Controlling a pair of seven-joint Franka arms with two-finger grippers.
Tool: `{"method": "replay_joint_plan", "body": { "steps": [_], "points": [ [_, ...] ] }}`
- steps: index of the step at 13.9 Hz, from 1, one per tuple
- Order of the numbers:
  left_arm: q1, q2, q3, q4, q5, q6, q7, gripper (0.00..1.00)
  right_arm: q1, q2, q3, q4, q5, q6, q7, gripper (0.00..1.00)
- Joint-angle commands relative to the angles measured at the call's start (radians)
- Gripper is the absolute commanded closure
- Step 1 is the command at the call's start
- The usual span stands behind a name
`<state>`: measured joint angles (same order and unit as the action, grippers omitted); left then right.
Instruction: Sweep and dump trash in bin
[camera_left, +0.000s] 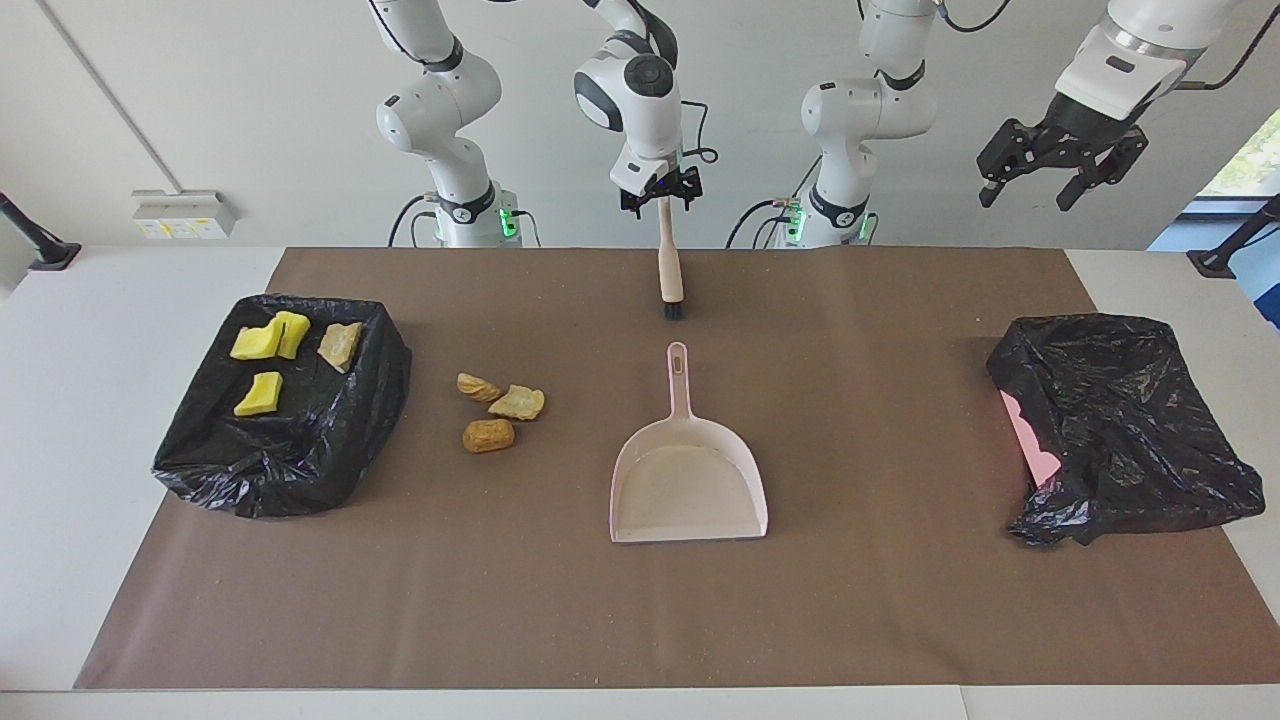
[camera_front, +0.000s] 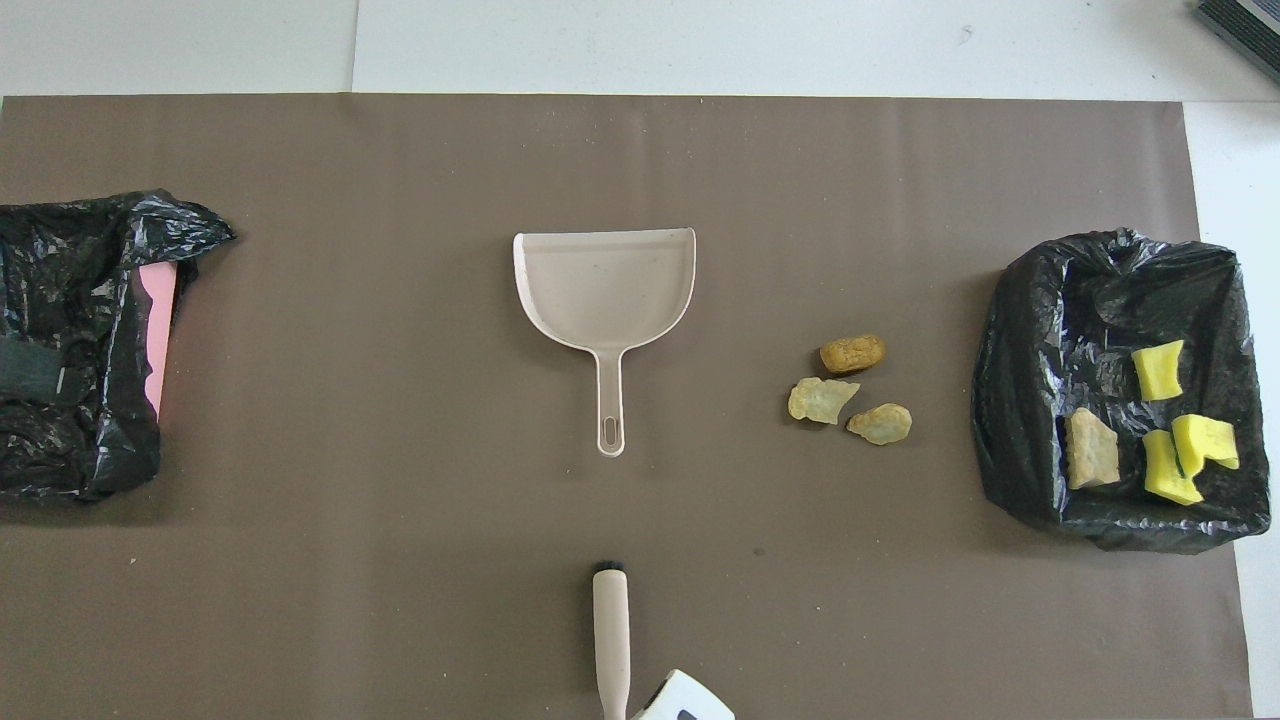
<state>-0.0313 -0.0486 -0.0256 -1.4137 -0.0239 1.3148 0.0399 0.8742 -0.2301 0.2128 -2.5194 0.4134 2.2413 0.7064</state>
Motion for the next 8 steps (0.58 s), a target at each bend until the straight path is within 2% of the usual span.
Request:
{"method": "replay_joint_plan", "body": {
  "steps": [1, 5, 6, 8],
  "points": [
    [0.014, -0.019, -0.01, -0.022, 0.018, 0.014, 0.005, 0.0, 0.042, 0.037, 0.0, -0.027, 0.025, 0.082, 0.041, 0.0],
    [-0.01, -0.025, -0.028, -0.027, 0.01, 0.004, -0.014, 0.0, 0.049, 0.052, 0.0, -0.027, 0.024, 0.086, 0.039, 0.0],
    [-0.044, -0.034, -0.054, -0.049, 0.009, 0.024, -0.04, 0.0, 0.049, 0.052, 0.0, -0.027, 0.024, 0.084, 0.036, 0.0],
    [-0.131, -0.045, -0.079, -0.102, 0.009, 0.073, -0.138, 0.0, 0.049, 0.054, 0.0, -0.027, 0.019, 0.084, 0.033, 0.28]
  ]
}}
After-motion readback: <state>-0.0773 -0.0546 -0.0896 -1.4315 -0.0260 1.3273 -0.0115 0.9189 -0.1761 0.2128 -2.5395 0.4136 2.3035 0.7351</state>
